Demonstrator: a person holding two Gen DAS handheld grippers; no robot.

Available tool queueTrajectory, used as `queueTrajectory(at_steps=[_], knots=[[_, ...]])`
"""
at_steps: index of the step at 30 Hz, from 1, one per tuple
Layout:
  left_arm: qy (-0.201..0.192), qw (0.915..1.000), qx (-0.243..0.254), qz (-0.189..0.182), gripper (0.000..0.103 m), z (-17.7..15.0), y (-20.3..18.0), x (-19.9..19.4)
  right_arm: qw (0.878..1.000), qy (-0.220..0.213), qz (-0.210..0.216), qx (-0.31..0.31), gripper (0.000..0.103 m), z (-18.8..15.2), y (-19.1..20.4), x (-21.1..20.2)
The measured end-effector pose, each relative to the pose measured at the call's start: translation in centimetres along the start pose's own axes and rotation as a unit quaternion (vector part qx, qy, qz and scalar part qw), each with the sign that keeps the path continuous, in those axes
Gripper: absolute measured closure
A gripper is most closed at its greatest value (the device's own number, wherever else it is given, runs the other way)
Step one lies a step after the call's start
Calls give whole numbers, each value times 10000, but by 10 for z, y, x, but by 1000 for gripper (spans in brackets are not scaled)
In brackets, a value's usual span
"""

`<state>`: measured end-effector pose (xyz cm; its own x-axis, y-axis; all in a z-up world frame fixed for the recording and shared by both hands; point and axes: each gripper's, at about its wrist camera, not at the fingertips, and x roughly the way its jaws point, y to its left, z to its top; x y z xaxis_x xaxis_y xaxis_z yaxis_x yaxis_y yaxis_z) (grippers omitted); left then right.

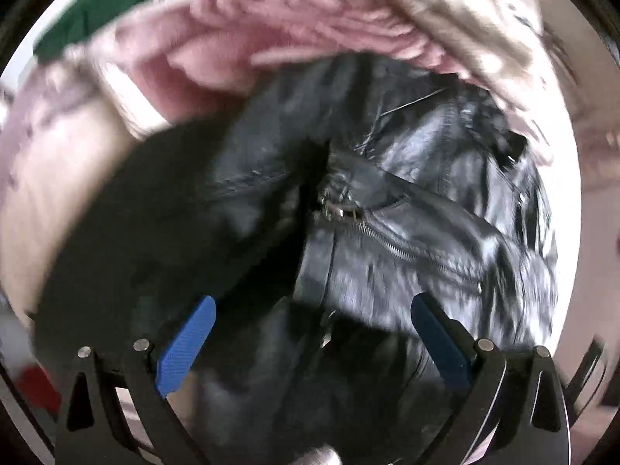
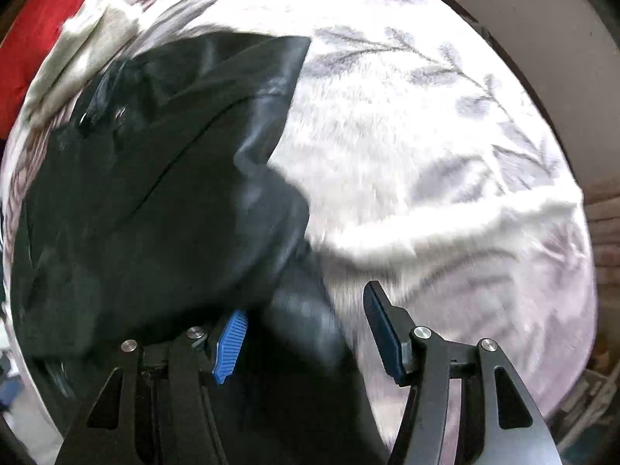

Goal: Fold large clothes

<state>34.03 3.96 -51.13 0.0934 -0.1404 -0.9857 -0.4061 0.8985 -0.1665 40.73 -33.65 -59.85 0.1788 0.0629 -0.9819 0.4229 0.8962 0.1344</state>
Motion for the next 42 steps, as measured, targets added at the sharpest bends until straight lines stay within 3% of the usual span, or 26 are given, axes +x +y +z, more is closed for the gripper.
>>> queueTrajectory(at_steps=[1, 2, 3, 4, 6, 9, 12, 14, 16, 19, 23, 25, 26, 27, 28, 30, 32, 33, 34, 35, 37, 38, 39, 41, 42], knots=[[51, 9999, -125, -66, 10, 7, -4, 11, 9999, -13, 91, 74, 49, -4, -4, 0], [77, 9998, -204, 8, 35, 11, -7, 19, 9997, -18, 203, 116, 52, -11, -5, 2], [67, 9996, -276, 94, 72, 16, -11, 26, 9996, -37, 249, 111, 53, -17, -5, 2], [-17, 9995, -325, 42, 85, 19, -15, 27, 9996, -62, 277, 93, 53, -14, -9, 2], [-440, 9983, -361, 118, 94, 22, -24, 14, 9992, -91, 371, 88, 54, -20, -14, 2], [-1184, 9925, -310, -69, 95, 20, -35, -19, 9982, -149, 560, 158, 55, -34, -30, -3], [-1884, 9815, -321, -78, 96, 24, -35, -48, 9980, -295, 500, 229, 55, -46, -45, -13], [-2007, 9789, -392, -19, 96, 33, -23, -49, 9985, -325, 410, 172, 55, -41, -43, -16], [-1965, 9794, -437, 182, 95, 39, -10, -33, 9991, -300, 301, 84, 55, -49, -39, -15], [-1445, 9879, -512, 224, 94, 43, 9, 1, 9996, -214, 174, -61, 55, -53, -27, -12], [-1249, 9915, -311, 180, 89, 35, 6, -2, 9997, -61, 184, -131, 55, -22, -22, -7], [-1212, 9923, -99, 249, 78, 30, 0, -9, 9992, 200, 298, -154, 55, -25, -22, -11], [-1230, 9920, -13, 289, 59, 27, 0, -11, 9987, 352, 344, -131, 55, -16, -22, -11], [-1261, 9915, 51, 310, 32, 24, -1, -13, 9979, 553, 348, -57, 55, -17, -29, -16], [-1297, 9911, 88, 273, 21, 24, -1, -17, 9967, 724, 356, 106, 54, -14, -36, -22], [-1385, 9898, 41, 315, 16, 18, 3, -25, 9937, 833, 589, 473, 54, -15, -47, -40], [-1403, 9895, -135, 319, 16, 17, 12, -31, 9932, 394, 841, 699, 54, -22, -46, -68], [-1413, 9892, -252, 306, 16, 14, 19, -35, 9915, 61, 1129, 642, 59, -22, -39, -82], [-1420, 9887, -361, 311, 16, 10, 26, -38, 9898, -153, 1338, 465, 78, -20, -27, -89], [-1410, 9883, -473, 330, 16, 5, 35, -41, 9879, -247, 1500, 297, 84, -10, -17, -87], [-1346, 9878, -670, 406, 16, -9, 54, -44, 9848, -246, 1720, 68, 86, 14, -8, -75], [-1297, 9877, -747, 451, 16, -16, 61, -43, 9871, -153, 1594, -30, 87, 16, -3, -61], [-1224, 9876, -853, 491, 16, -26, 72, -44, 9928, 41, 1185, -170, 88, 19, -4, -44], [-1089, 9872, -1046, 522, 16, -44, 93, -43, 9971, 421, 597, -206, 98, 27, -13, -22], [-1018, 9862, -1174, 567, 16, -55, 105, -43, 9970, 525, 547, -182, 102, 31, -15, -16]])
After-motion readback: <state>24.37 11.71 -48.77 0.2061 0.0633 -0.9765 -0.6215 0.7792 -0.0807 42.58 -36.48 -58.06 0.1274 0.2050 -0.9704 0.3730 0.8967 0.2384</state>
